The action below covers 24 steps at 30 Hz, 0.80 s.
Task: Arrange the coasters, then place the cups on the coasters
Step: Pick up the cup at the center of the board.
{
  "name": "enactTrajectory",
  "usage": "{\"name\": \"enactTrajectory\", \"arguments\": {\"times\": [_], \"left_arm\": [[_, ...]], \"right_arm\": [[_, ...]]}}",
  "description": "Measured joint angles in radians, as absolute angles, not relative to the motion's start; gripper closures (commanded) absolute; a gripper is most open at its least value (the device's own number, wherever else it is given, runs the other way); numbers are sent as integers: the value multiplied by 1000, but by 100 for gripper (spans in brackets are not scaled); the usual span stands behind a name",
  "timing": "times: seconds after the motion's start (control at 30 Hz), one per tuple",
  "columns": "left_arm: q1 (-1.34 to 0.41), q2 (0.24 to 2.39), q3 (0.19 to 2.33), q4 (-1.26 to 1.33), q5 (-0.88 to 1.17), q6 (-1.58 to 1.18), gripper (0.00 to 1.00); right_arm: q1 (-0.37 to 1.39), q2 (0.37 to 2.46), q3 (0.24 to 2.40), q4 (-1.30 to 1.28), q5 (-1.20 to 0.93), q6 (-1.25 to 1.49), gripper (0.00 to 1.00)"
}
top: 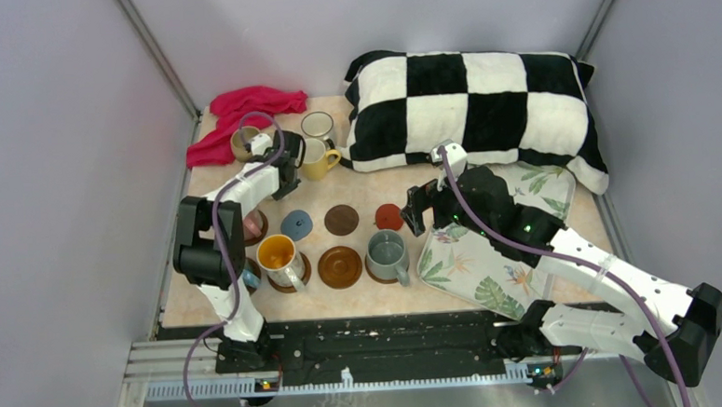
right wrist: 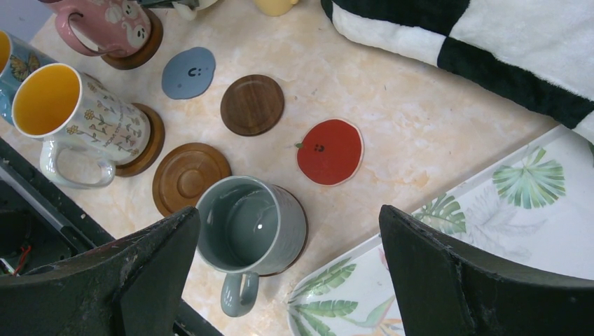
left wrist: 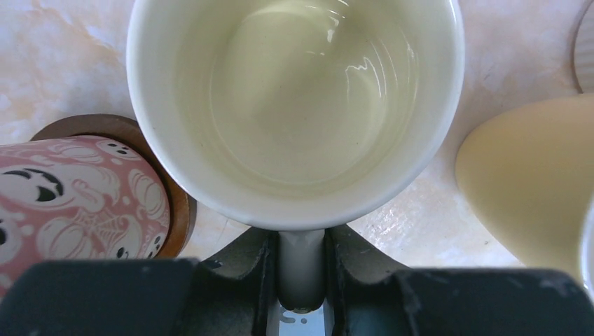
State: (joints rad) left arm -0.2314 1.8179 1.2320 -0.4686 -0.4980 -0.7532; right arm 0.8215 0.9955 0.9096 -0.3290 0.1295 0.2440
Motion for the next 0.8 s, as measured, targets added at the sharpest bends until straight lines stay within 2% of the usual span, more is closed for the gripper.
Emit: {"name": "enactTrajectory", "arguments": {"times": [0.8], "left_arm": [[-268, 1633, 1213, -525, -564, -674, 100]], "right_arm": [[822, 995, 910, -329, 129, 244, 1]]}}
